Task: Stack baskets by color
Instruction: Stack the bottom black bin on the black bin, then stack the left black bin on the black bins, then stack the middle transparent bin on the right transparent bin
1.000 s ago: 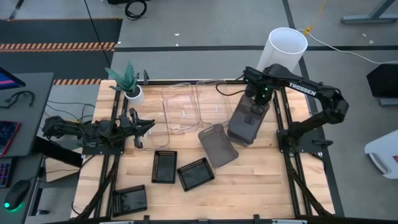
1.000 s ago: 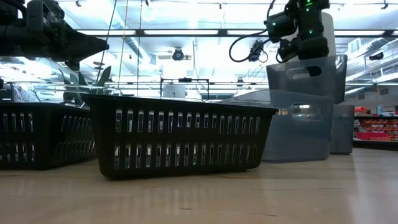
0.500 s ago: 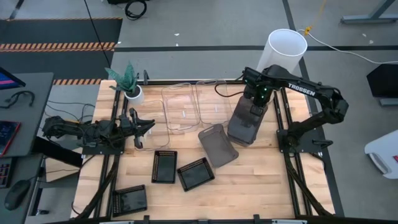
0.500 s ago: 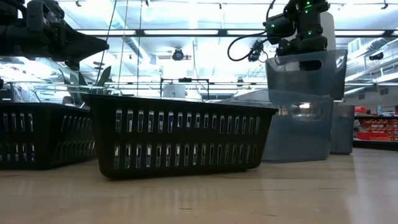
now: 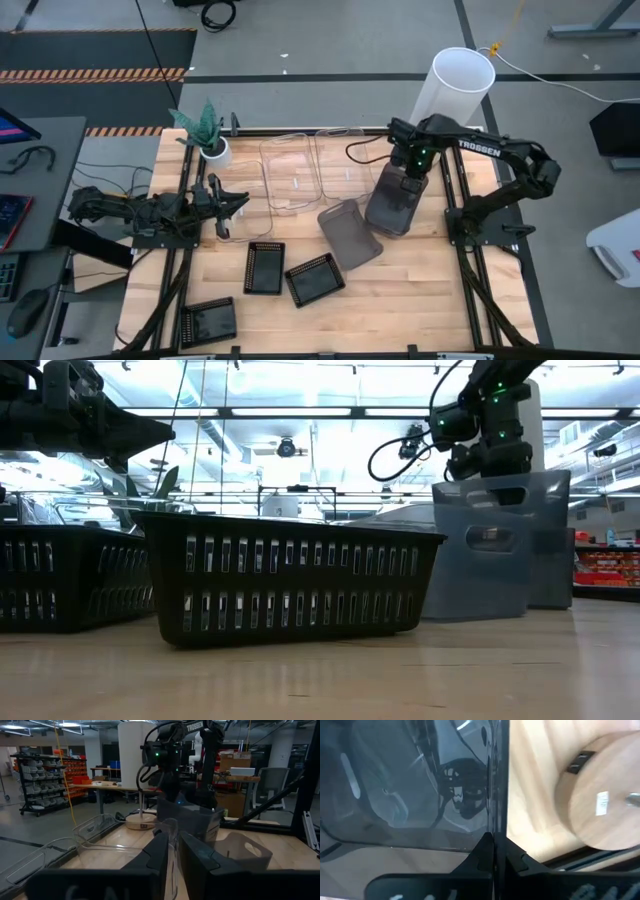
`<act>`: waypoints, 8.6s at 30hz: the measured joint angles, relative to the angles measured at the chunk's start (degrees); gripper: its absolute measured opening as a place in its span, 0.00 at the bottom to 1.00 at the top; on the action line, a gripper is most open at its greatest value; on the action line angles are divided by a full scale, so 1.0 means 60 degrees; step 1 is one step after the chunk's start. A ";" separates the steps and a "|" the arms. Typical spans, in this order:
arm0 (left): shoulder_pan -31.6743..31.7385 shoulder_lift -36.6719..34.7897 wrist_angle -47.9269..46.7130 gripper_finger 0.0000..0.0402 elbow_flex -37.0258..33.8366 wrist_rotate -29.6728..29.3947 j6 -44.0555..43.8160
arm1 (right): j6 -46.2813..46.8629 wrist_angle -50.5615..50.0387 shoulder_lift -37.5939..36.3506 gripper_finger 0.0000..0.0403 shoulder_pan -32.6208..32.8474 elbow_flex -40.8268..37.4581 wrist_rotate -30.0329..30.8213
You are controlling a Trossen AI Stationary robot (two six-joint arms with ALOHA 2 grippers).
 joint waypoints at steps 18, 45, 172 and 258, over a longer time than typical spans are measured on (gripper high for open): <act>-0.0002 0.0000 0.0004 0.13 0.0000 0.0000 0.0002 | 0.0371 0.0670 0.0007 0.27 0.0000 -0.1239 -0.0159; 0.0000 0.0000 0.0002 0.14 0.0002 0.0000 0.0000 | 0.2594 0.2016 0.0317 0.32 0.4606 0.1042 0.0147; -0.0001 0.0000 0.0001 0.13 0.0001 0.0000 0.0000 | 0.3344 -0.1432 0.3454 0.01 0.9785 0.6573 0.1333; -0.0001 0.0000 0.0001 0.13 0.0000 0.0000 0.0000 | 0.2423 0.3318 0.3131 0.21 0.6678 0.2525 0.0753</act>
